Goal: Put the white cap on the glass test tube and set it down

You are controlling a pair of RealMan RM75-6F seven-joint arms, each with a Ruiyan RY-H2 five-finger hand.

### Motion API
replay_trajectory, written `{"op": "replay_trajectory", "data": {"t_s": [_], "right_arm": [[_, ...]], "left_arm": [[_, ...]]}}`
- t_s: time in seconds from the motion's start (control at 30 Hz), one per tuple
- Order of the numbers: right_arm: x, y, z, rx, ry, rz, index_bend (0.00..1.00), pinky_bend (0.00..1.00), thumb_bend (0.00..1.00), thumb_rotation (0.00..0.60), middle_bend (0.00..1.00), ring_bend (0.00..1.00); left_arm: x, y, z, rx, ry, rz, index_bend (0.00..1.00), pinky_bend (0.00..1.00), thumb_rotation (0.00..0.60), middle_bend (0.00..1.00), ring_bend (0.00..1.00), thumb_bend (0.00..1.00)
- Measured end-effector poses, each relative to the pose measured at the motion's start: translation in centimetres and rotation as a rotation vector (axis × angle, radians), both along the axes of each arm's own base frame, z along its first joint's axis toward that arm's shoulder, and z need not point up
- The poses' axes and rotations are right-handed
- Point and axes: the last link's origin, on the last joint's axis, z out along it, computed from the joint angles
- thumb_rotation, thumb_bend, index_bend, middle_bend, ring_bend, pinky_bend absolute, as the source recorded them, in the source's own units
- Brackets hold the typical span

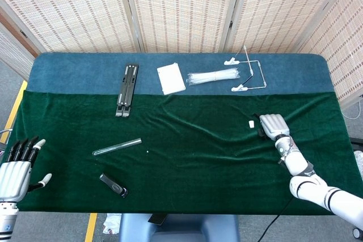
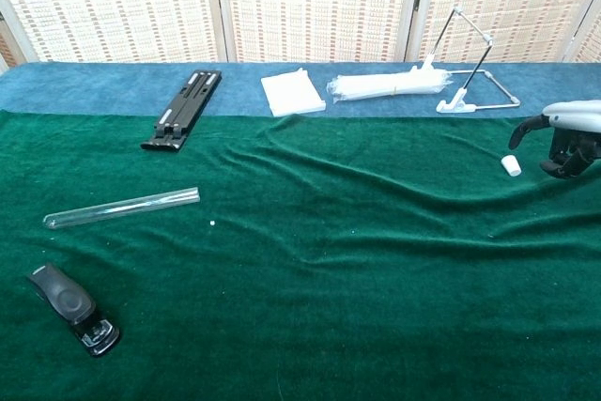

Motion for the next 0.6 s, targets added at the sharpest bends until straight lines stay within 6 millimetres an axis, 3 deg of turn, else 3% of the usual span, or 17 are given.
{"op": "replay_trajectory", "data": {"t_s": [0.6], "right_arm": [[-0.2,1.1,-0.3,0.027,-0.001,-0.003,0.22,0.95,0.61,0.600,0.91,1.00]], "left_arm": [[-0.2,-0.1,-0.1,-0.009,0.001,0.013,0.15,0.00,0.600,0.12,0.06,0.24]]}}
